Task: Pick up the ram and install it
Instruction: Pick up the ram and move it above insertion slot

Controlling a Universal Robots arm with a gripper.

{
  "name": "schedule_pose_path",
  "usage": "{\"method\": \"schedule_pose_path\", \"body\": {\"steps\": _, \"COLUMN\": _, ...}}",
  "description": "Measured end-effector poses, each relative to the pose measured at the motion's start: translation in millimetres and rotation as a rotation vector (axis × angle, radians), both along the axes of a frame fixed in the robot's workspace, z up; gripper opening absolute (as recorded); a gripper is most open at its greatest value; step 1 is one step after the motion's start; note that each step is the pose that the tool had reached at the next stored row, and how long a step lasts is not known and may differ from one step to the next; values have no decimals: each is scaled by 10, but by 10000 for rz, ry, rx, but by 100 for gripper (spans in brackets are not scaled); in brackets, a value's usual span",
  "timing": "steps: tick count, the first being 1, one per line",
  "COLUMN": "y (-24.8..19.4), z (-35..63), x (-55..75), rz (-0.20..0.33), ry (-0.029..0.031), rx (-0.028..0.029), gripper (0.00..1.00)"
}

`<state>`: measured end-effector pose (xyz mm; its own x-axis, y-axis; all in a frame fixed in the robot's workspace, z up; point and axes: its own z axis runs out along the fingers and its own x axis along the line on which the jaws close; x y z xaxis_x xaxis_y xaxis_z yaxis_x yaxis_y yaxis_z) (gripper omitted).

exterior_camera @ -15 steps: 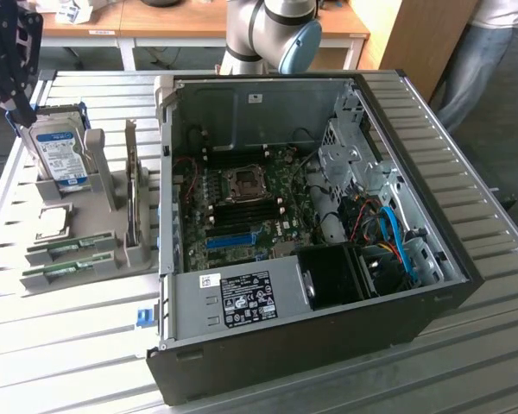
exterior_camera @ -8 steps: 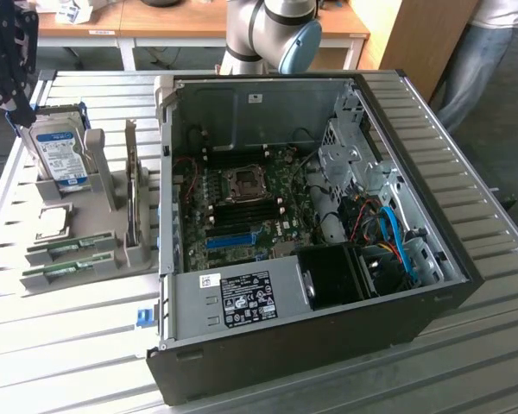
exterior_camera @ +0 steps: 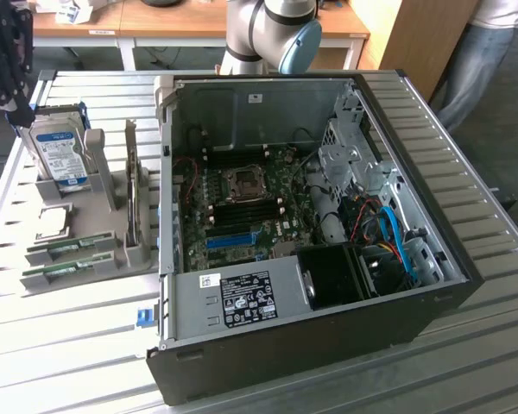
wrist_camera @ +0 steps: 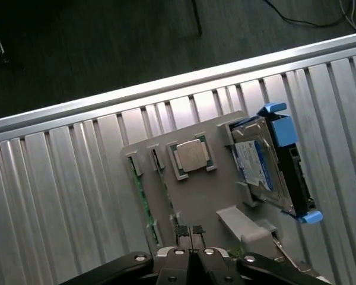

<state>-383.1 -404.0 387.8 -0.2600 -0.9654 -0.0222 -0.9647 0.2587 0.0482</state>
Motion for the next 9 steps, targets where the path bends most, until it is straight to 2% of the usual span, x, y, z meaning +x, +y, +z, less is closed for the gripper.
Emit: {"method": "schedule_pose_path", "body": {"steps": 9, "y": 0, "z": 0, "x": 0, "rz": 1472, "ry": 2, "rx": 3, "gripper": 11}}
